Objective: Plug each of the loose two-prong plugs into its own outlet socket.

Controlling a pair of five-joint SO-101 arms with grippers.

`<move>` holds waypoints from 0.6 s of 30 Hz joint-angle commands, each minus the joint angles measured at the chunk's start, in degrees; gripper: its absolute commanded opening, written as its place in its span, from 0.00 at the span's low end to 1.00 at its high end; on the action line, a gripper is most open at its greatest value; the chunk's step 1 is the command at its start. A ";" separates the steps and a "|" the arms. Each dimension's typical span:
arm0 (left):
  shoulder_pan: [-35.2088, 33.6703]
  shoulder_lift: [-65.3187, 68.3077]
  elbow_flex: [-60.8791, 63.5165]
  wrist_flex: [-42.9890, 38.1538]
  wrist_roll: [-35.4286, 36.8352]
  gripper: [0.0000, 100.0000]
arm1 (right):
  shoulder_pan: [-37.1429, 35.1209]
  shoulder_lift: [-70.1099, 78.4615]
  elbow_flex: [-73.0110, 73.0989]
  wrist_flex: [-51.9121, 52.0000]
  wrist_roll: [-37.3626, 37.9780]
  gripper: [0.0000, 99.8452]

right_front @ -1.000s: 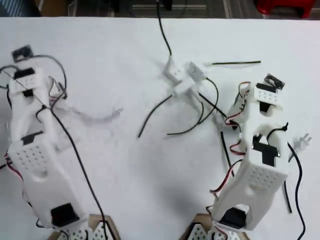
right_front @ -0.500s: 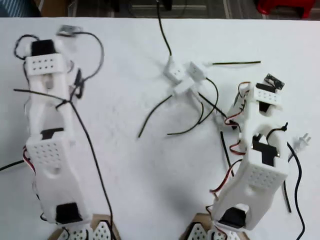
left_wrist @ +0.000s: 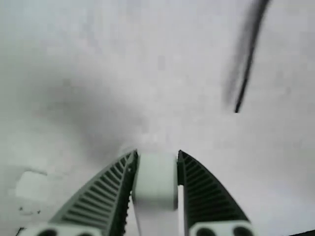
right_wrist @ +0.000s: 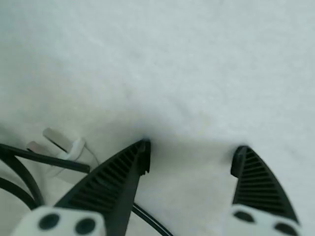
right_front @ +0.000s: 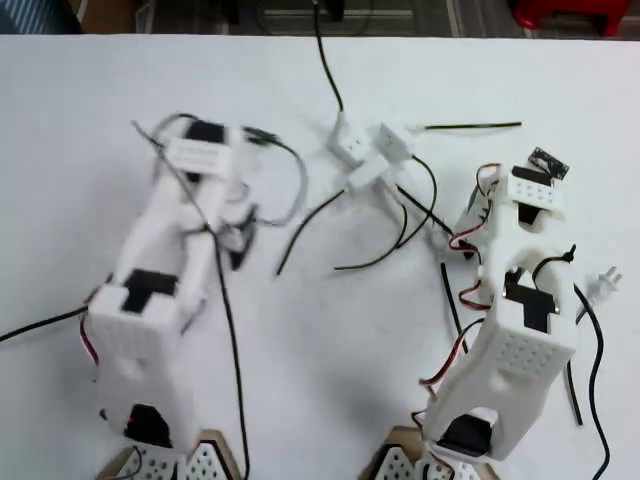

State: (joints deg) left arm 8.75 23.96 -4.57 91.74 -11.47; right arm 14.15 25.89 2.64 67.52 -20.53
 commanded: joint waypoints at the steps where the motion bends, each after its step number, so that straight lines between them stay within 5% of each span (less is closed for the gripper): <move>1: 6.64 -9.01 11.08 -9.23 0.44 0.02 | -1.63 -0.66 -0.79 -2.51 0.70 0.27; 10: 9.01 -10.07 19.16 -14.24 -0.70 0.03 | -1.63 -0.66 -0.79 -2.51 0.70 0.27; 18: 8.92 -10.51 16.44 -13.71 -10.81 0.20 | -1.63 -0.66 -0.79 -2.51 0.70 0.27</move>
State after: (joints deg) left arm 17.27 17.36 14.15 77.85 -19.74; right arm 14.15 25.89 2.64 67.52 -20.53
